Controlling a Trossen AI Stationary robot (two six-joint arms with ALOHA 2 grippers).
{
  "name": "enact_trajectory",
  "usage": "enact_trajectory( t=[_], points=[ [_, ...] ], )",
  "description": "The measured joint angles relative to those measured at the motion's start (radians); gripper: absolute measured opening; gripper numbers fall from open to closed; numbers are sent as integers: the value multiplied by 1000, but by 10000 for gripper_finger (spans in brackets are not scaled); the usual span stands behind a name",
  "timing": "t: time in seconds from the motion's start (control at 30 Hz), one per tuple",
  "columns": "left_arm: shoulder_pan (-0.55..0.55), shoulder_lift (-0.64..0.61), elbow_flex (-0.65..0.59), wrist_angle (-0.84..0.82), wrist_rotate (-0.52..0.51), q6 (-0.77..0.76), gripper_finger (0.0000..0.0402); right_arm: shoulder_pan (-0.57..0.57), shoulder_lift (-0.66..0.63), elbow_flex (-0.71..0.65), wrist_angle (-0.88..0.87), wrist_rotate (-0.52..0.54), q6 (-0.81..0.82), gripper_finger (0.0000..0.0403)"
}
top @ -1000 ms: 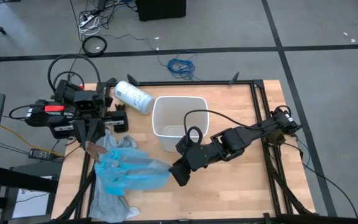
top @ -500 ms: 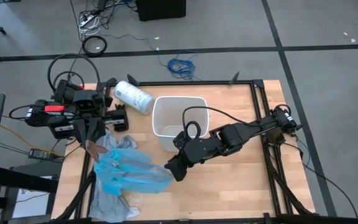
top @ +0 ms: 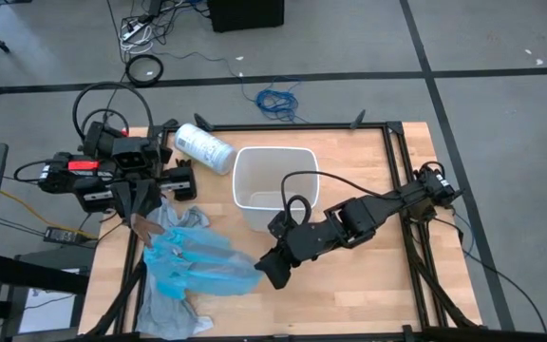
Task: Place trash/remove bag and relplace
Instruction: Close the blue trash bag
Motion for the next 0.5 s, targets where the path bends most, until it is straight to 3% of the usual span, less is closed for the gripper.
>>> enact_trajectory(
  t=[0.5],
  points=[
    [0,0,0,0,0,0,5,0,0,-119,127,-47,48,134]
  ],
)
